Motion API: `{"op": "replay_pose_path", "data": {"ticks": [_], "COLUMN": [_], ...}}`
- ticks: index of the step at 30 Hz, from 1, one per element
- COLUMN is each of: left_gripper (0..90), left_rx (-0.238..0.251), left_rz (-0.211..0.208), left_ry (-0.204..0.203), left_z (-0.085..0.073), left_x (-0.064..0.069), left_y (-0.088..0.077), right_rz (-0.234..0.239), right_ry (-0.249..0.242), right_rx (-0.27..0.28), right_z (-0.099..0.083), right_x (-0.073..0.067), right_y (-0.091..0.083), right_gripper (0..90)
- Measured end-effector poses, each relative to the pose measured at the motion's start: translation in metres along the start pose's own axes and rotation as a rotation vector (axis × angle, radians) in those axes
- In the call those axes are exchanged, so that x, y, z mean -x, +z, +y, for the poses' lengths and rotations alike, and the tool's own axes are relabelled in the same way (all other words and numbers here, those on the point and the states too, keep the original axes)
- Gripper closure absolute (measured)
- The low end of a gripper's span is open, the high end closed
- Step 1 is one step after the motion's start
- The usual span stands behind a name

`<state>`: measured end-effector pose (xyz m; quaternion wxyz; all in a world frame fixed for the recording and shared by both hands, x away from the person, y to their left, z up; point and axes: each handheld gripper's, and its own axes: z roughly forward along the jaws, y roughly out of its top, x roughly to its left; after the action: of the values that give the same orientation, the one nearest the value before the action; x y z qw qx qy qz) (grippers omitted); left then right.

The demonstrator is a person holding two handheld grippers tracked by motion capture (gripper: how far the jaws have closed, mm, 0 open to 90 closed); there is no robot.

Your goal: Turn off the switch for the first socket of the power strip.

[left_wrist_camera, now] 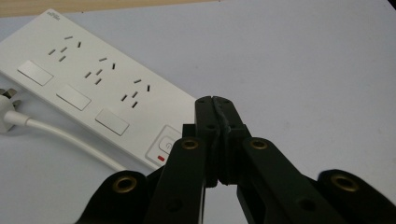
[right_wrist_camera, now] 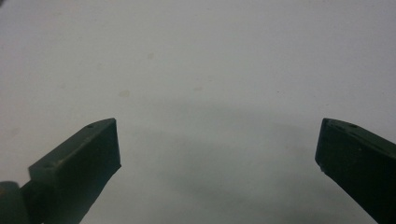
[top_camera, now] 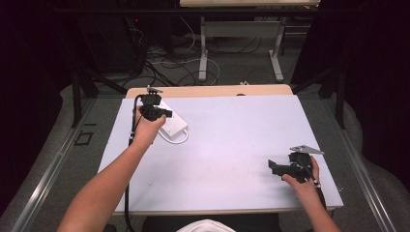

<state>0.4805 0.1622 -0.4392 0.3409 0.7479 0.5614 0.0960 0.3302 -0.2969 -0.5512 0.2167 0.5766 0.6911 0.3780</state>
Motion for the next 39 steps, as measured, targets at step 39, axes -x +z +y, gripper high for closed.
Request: {"op": "replay_pose_path", "data": {"ticks": [39], "left_gripper": [90.0], "left_rx": [-0.05], "left_rz": [0.127], "left_ry": [-0.077], "left_z": [0.015], "left_x": [-0.04], "left_y": [0.044], "right_rz": [0.023], "right_ry": [0.02], "right_rx": [-0.007], "right_z": [-0.001], "right_x": [0.002], "right_y": [0.002], "right_gripper": [0.0]}}
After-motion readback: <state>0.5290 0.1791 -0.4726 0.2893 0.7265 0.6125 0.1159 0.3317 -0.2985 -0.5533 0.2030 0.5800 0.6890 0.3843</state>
